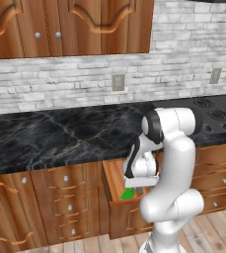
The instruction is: Restock the sink supplies by placing the sponge and soap dispenser on the counter and next to the sink. Make sure the soap dispenser is upright.
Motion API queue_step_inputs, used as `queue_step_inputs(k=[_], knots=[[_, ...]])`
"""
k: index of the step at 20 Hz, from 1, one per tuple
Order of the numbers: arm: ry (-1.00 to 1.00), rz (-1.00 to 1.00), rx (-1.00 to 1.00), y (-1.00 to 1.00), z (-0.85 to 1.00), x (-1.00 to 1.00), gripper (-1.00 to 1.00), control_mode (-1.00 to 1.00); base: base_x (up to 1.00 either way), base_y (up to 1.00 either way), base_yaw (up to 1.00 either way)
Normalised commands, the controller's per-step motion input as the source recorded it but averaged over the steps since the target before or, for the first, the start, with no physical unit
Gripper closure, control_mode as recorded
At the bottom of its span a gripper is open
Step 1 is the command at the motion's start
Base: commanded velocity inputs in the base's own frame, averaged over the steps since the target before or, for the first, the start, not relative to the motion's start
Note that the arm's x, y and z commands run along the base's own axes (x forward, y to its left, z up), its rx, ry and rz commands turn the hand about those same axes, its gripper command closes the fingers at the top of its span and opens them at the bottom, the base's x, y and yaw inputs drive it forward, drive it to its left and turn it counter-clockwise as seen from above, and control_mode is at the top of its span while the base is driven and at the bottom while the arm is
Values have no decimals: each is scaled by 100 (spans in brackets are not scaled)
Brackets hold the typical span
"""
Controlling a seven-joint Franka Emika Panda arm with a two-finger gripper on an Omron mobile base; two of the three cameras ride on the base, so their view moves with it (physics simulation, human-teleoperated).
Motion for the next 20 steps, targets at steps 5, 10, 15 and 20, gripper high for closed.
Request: queue_step_inputs(k=[5, 10, 15, 20], knots=[[0, -2, 0, 0, -13, 6, -100, -100, 0, 0, 0], [-3, 0, 0, -11, -12, 27, -100, -100, 0, 0, 0], [-4, 0, 0, -6, -24, 26, -100, -100, 0, 0, 0], [-4, 0, 0, 0, -20, 18, -100, -100, 0, 0, 0]])
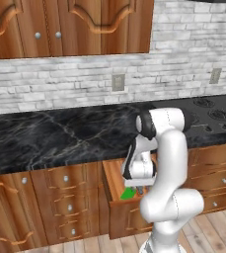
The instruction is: Restock the sink supplies by placing the sponge and soap dispenser on the counter and next to the sink. Make sure the soap dispenser is upright.
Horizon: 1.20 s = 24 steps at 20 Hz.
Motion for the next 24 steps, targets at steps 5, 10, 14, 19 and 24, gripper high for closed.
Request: queue_step_inputs(k=[5, 10, 14, 19, 24], knots=[[-1, 0, 0, 0, -30, -4, 100, -100, 0, 0, 0], [-1, 0, 0, 0, -29, -4, 100, -100, 0, 0, 0], [-7, 0, 0, 0, 14, 0, 100, -100, 0, 0, 0], [-5, -1, 0, -1, 63, -1, 100, -100, 0, 0, 0], [0, -1, 1, -7, 39, -39, 100, -100, 0, 0, 0]])
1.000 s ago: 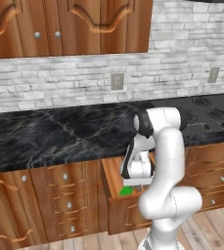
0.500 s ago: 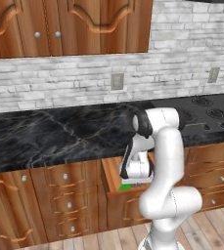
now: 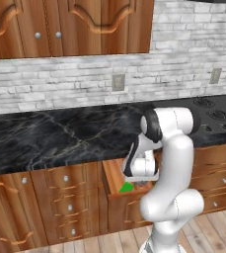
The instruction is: Restock the sink supplies by placing the sponge and soap dispenser on the counter and next to the sink. Make sure the soap dispenser is upright.
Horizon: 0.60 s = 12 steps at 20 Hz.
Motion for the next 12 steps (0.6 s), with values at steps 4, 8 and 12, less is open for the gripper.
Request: queue_step_inputs(k=[4, 8, 12], knots=[[0, 0, 3, -6, 20, -73, 100, -100, 0, 0, 0], [0, 0, 4, -12, 20, -72, 100, -100, 0, 0, 0], [0, 0, 2, -9, 47, -59, 100, -100, 0, 0, 0]])
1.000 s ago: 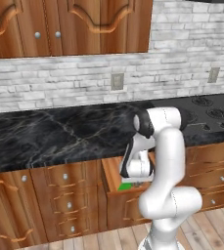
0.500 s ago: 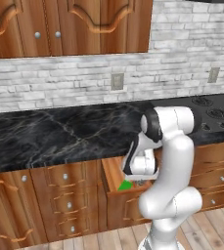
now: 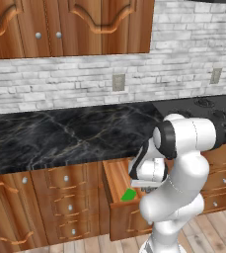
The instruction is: Restock the sink supplies by placing the sponge and soap dispenser on the counter and next to the sink. Make sure the soap dispenser is upright.
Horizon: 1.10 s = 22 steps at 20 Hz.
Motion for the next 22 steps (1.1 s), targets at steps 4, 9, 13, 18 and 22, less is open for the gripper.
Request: queue_step_inputs(k=[4, 9, 13, 18, 22], knots=[[2, 0, 0, -1, 85, -18, 100, -100, 0, 0, 0], [7, -4, 0, 0, 99, -6, 100, -100, 0, 0, 0], [6, -6, 0, 0, 90, -20, 100, -100, 0, 0, 0], [5, -7, 0, -2, 86, -27, 100, -100, 0, 0, 0], [9, -7, 0, -1, 69, -20, 100, -100, 0, 0, 0]])
